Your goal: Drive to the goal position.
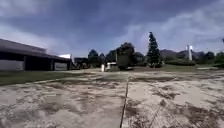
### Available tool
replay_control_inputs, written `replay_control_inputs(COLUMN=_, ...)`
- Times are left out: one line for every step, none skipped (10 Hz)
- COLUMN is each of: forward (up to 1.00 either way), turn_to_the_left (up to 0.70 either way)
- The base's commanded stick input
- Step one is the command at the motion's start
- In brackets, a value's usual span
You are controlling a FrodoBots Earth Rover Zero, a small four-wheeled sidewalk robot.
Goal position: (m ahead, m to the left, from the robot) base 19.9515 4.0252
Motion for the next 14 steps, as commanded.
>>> replay_control_inputs(forward=0.7, turn_to_the_left=0.0)
replay_control_inputs(forward=0.7, turn_to_the_left=0.0)
replay_control_inputs(forward=0.7, turn_to_the_left=0.0)
replay_control_inputs(forward=0.7, turn_to_the_left=0.0)
replay_control_inputs(forward=0.7, turn_to_the_left=0.0)
replay_control_inputs(forward=0.7, turn_to_the_left=0.0)
replay_control_inputs(forward=0.7, turn_to_the_left=0.0)
replay_control_inputs(forward=0.7, turn_to_the_left=0.0)
replay_control_inputs(forward=0.7, turn_to_the_left=0.0)
replay_control_inputs(forward=0.7, turn_to_the_left=0.0)
replay_control_inputs(forward=0.7, turn_to_the_left=0.0)
replay_control_inputs(forward=0.7, turn_to_the_left=0.0)
replay_control_inputs(forward=0.7, turn_to_the_left=0.0)
replay_control_inputs(forward=0.7, turn_to_the_left=0.0)
